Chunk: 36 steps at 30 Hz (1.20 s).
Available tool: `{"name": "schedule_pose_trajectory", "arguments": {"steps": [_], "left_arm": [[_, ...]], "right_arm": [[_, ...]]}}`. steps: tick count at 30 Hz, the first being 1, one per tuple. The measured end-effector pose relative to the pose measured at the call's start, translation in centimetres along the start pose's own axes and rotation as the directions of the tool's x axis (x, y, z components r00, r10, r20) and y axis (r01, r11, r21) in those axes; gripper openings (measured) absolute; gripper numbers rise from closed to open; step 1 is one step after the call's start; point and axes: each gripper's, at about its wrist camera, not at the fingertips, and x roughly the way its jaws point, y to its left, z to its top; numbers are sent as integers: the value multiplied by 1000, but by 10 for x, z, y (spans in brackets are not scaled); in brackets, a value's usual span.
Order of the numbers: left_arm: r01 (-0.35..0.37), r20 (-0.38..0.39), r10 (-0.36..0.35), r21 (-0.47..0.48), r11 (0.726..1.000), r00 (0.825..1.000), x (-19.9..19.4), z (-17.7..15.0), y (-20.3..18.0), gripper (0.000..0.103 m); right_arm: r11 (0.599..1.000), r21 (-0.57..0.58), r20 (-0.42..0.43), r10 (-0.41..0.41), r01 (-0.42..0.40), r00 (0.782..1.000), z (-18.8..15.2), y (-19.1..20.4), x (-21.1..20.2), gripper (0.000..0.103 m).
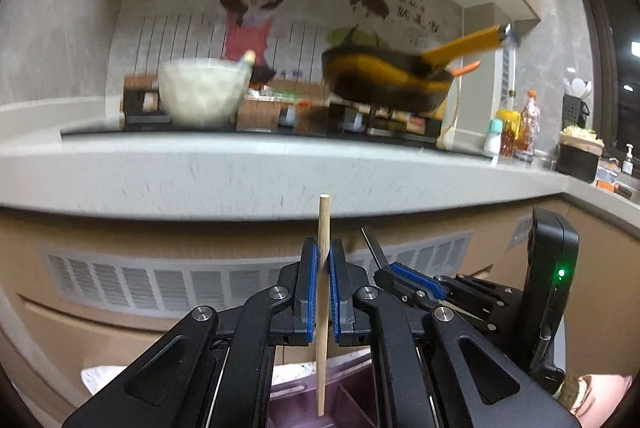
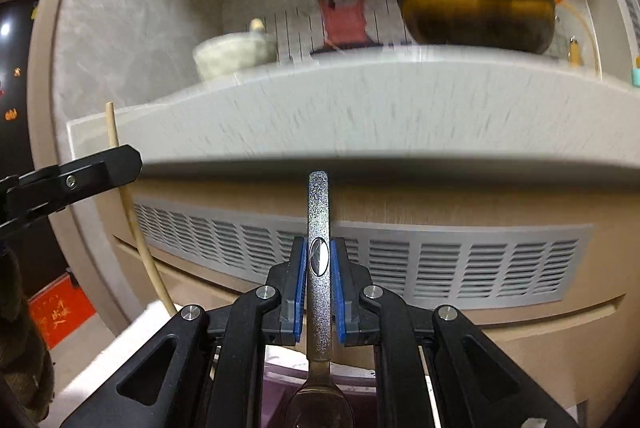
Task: Organize utensils
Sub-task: 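Open the left tool to drop the chopstick while the right drops the spoon, then reach the right tool to a chopstick on the table and grasp it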
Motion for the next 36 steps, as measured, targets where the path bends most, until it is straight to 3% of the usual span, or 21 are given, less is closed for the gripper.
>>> {"name": "schedule_pose_trajectory", "arguments": {"steps": [10, 13, 18, 23, 27, 30, 33, 36], "left_arm": [[-9, -124, 2, -59, 998, 992, 35, -57, 14, 8], [-16, -148, 7, -64, 998, 989, 26, -64, 16, 9], [-36, -160, 28, -47, 998, 987, -7, -71, 14, 34], [-64, -188, 59, -16, 998, 980, -45, -88, 6, 47], [-68, -230, 64, -8, 998, 971, -75, -110, 5, 58], [-82, -262, 75, -16, 997, 962, -96, -131, 9, 60], [-84, -321, 69, -35, 996, 945, -112, -154, 15, 60], [-69, -399, 48, -38, 997, 916, -126, -179, 16, 60]], "right_arm": [[999, -39, -50, -33, 31, 998, -42, -3, 32, 12], [1000, -3, -83, 4, -4, 997, -47, -7, 15, 20], [999, -30, -98, -36, 34, 995, -49, -3, -35, 31], [995, -94, -168, -54, 38, 984, -62, 16, -83, 50], [991, -132, -267, -34, -2, 963, -85, 40, -102, 52], [983, -179, -344, -30, -33, 939, -114, 60, -113, 59], [977, -201, -404, -19, -69, 914, -139, 72, -125, 61], [980, -161, -491, 23, -117, 871, -168, 82, -136, 63]]}}
